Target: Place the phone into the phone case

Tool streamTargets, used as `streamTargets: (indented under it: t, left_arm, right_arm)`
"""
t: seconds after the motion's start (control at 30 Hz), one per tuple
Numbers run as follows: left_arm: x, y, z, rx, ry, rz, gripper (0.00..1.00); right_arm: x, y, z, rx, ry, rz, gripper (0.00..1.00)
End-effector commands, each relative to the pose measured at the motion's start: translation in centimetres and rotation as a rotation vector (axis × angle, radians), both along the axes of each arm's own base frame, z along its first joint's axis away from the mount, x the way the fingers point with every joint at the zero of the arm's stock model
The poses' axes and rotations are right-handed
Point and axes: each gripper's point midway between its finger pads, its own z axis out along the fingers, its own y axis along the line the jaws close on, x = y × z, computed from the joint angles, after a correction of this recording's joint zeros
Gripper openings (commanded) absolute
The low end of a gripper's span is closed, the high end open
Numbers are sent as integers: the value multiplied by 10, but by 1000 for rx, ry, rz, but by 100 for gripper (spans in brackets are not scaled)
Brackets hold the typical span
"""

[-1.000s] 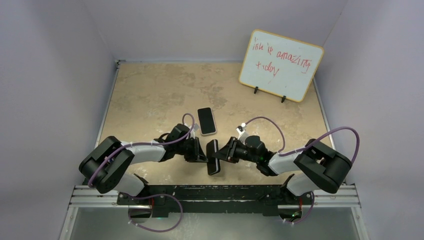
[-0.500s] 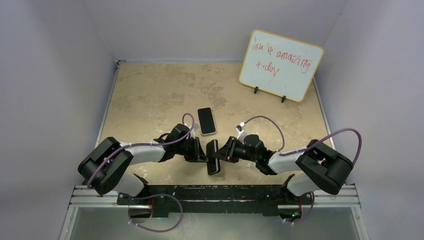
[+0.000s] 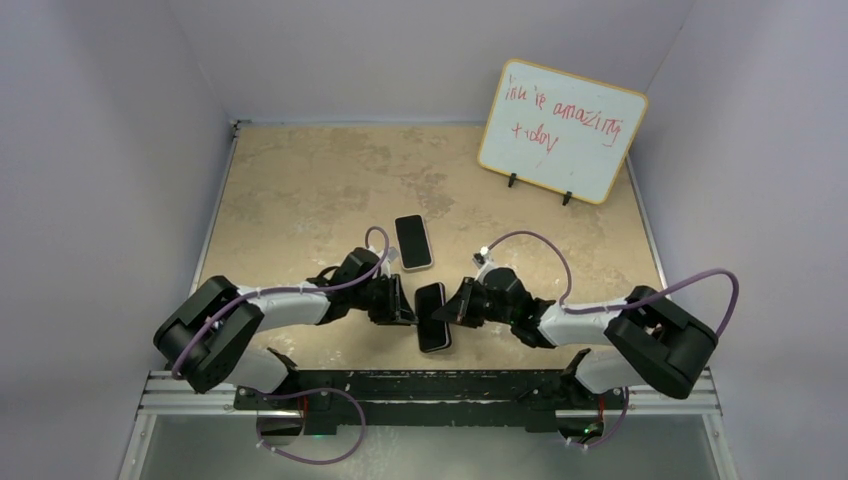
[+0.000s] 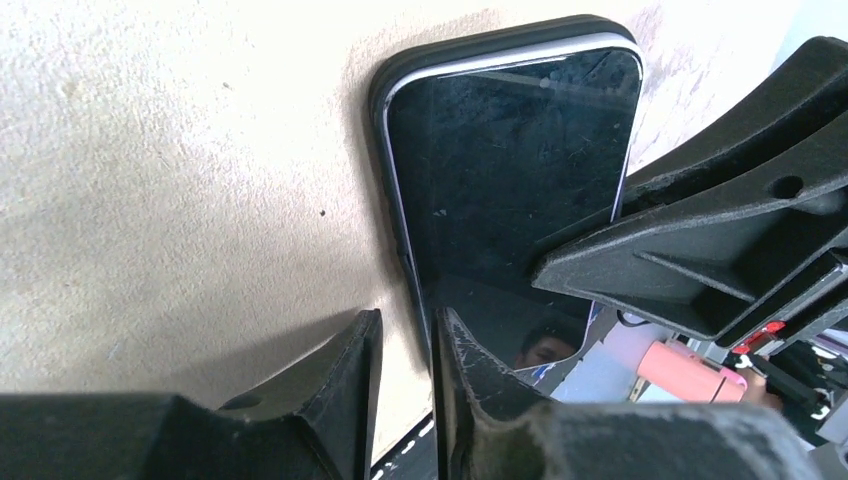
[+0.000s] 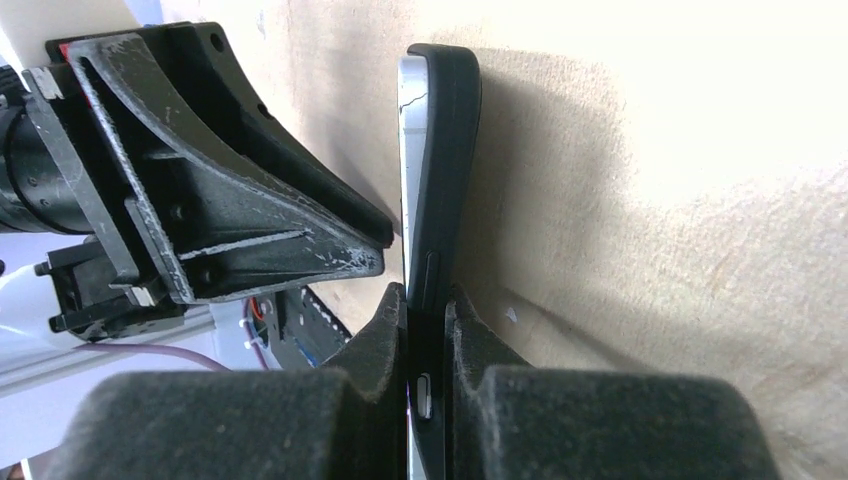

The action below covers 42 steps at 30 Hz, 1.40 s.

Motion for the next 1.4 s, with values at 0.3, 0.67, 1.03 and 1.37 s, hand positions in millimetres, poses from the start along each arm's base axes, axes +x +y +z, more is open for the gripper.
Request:
streamTargets:
  t: [0.3,0.67,1.03,1.37]
  left_arm:
    - [31,-12,124,-149,-394,-60,64]
    - [14,-32,197,-397,-569,-223,68]
    - [-12,-45,218,-730,-499,-259,68]
    - [-16,-46,230,-841,-474,-251,43]
  right_arm:
    - [8,-13,87,129,-266,-36,0]
    - [-1,-41,182,405,-570,-116,0]
    - [-25,-36,227,606,-681,-12,0]
    - [-34,-22,219,636,-629,81,0]
